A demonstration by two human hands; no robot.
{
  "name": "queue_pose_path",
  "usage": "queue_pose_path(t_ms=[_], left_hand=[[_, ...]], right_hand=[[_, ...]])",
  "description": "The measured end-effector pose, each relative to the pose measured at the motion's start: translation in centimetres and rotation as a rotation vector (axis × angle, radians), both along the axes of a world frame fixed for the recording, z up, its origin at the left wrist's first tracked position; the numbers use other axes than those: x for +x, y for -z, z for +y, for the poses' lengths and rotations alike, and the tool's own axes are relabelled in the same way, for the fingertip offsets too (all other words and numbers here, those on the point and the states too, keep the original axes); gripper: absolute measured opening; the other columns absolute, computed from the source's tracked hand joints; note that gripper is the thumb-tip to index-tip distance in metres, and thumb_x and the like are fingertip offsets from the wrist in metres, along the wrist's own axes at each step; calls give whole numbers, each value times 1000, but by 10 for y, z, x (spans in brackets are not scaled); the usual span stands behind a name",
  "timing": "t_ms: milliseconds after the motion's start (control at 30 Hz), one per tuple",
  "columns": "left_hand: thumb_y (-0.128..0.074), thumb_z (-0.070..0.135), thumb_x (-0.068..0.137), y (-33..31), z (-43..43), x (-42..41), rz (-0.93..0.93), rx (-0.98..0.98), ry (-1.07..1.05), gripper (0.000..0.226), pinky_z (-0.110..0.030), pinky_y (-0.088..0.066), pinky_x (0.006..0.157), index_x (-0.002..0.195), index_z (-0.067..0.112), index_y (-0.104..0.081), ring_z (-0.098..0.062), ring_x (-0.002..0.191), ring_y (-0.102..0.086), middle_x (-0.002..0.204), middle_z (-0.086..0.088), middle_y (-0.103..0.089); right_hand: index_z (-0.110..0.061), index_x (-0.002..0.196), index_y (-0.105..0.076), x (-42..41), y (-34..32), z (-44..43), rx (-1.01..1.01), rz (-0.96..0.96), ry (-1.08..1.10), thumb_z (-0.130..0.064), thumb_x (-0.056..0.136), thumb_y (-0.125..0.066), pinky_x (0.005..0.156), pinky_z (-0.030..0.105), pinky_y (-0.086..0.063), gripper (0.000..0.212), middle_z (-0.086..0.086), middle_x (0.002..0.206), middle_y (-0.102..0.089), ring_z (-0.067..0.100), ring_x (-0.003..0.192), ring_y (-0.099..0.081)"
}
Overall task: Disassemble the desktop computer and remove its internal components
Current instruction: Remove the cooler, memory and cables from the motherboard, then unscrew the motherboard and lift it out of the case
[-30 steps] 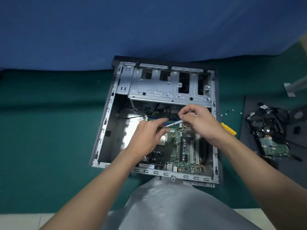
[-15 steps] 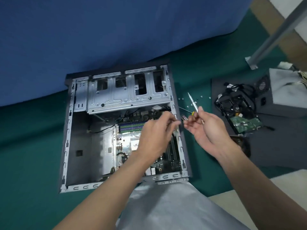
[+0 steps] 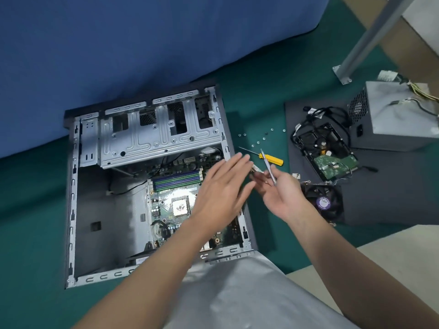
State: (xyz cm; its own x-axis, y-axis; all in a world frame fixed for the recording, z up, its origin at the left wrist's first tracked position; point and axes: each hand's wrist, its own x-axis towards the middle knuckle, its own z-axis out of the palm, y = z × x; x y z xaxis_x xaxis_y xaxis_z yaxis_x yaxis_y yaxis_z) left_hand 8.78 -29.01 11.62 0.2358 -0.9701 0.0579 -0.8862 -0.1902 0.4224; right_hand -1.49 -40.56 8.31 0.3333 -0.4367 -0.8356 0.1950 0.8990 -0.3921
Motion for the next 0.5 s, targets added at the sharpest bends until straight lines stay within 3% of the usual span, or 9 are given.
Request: queue_pose_path(t_ms=[100,233,367,433,500], left_hand=[[-35,42,103,0,5,14,-36,64,22,51,-29,-7,120,145,15,-41,-10,147,-16,156,1,-30],[-35,42,103,0,7,25,-12,85,86,50,-27,-6,119,147,19,-40,-8,147,-12,157,5,-26],[-40,38,103,1,7,25,44,82,76,48,-31,-13,118,147,17,-40,-10,148,-11,158,5,-26],[-39,38,103,1,8,25,48,91,71,49,-30,-10,118,148,17,-37,-10,148,-10,158,5,-24],[-37,40,104,1,9,25,42,106,75,51,-27,-6,118,150,18,-33,-9,148,-8,159,5,-21]], right_hand=[[-7,74,-47,1,22,5,-23,100,-86,-22,102,-41,82,38,-54,33,14,71,-61,20,55,-67],[-6,86,-53,6,35,10,-4,165,-163,-21,101,-46,56,31,-56,22,14,78,-65,23,59,-70],[-8,103,-57,1,29,4,-36,177,-246,-20,100,-46,52,29,-53,17,10,90,-63,25,62,-71],[-10,94,-56,-3,17,1,-112,229,-387,-23,100,-47,44,25,-43,18,7,89,-62,23,61,-67],[-10,84,-54,-6,0,-4,-241,265,-523,-26,99,-48,41,21,-28,23,5,78,-57,14,49,-52]])
